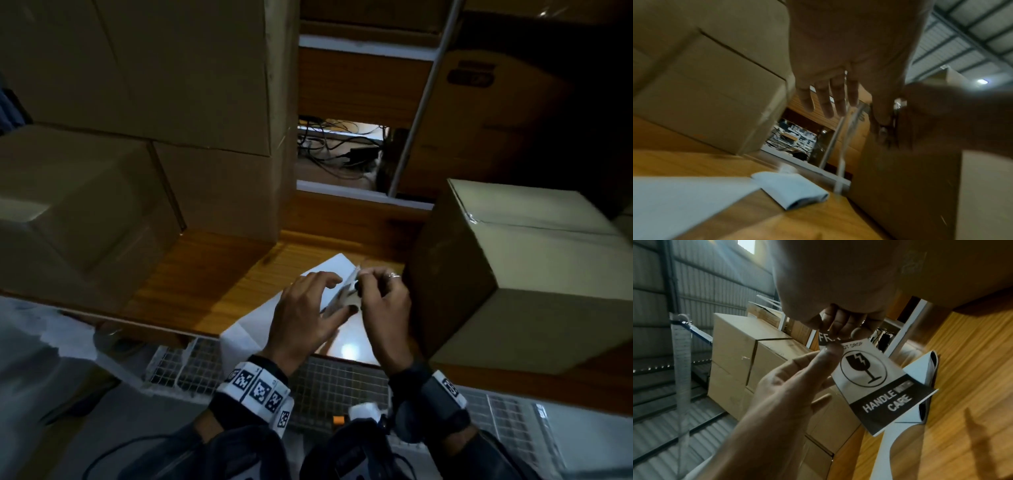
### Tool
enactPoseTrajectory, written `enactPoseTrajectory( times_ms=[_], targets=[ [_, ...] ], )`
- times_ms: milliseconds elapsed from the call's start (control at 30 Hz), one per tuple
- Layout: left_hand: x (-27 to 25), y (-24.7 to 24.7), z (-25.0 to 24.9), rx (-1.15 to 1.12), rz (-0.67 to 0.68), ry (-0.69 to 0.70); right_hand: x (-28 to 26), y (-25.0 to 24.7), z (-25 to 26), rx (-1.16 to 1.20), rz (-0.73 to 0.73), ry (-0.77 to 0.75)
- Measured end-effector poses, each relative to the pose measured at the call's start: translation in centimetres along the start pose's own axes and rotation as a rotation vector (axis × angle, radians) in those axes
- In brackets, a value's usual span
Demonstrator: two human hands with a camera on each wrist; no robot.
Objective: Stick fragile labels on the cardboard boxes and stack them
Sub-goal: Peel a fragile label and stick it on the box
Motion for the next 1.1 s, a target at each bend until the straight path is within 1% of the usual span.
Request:
enactPoseTrajectory(
  times_ms=[100, 167, 233, 300, 333, 400, 533, 633, 733, 833, 900, 1033, 1100],
  targets=[
    [-0.3, 0.6, -0.2, -0.024, -0.033, -0.007, -0.9, -0.9, 0.8, 0.021, 0.008, -0.011],
    [-0.6, 0.7, 0.3, -0.096, -0.030, -0.077, -1.2, -2.2, 1.6, 0.039, -0.012, -0.024],
    [-0.8, 0.8, 1.4, -0.289, 0.011, -0.227, -1.6, -3.7, 2.0, 0.054, -0.046, -0.046],
    [-1.4, 1.3, 1.9, -0.580, 0.077, -0.403, -2.1, -5.2, 1.8, 0.035, -0.042, -0.060],
    [-1.8, 1.6, 1.7, -0.703, 0.092, -0.457, -2.5, -6.0, 1.5, 0.008, -0.025, -0.061],
    [-2.5, 1.7, 0.4, -0.840, 0.106, -0.493, -3.2, -7.6, 0.5, -0.031, 0.027, -0.036],
    [-3.5, 2.0, -3.6, -0.912, 0.147, -0.460, -4.8, -10.5, -0.4, 0.026, 0.156, 0.049],
    [-4.3, 2.8, -7.1, -0.898, 0.184, -0.398, -5.2, -13.8, -0.1, 0.092, 0.146, 0.074],
    [-5.1, 4.7, -10.5, -0.847, 0.228, -0.348, -5.1, -17.8, 0.1, 0.139, 0.144, 0.068],
    [-5.5, 6.3, -14.3, -0.726, 0.232, -0.247, -4.7, -22.1, 0.3, 0.173, 0.124, 0.026],
    [-5.5, 7.3, -17.0, -0.638, 0.215, -0.183, -4.3, -24.9, 0.1, 0.167, 0.091, -0.006],
    [-5.0, 8.2, -21.5, -0.479, 0.104, -0.081, -3.7, -30.1, -0.6, 0.155, 0.024, -0.051],
    [-4.7, 8.7, -23.8, -0.399, 0.059, 0.003, -3.5, -32.6, -1.2, 0.145, -0.005, -0.051]
  ],
)
Point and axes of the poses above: each hand's wrist, its own x-axis towards the middle knuckle, its own y-axis out of the palm, z = x × y, the point moved 9 cm from there along x, towards the middle knuckle, and after that the axes turned 13 degrees about -y, right-handed, at the moved point
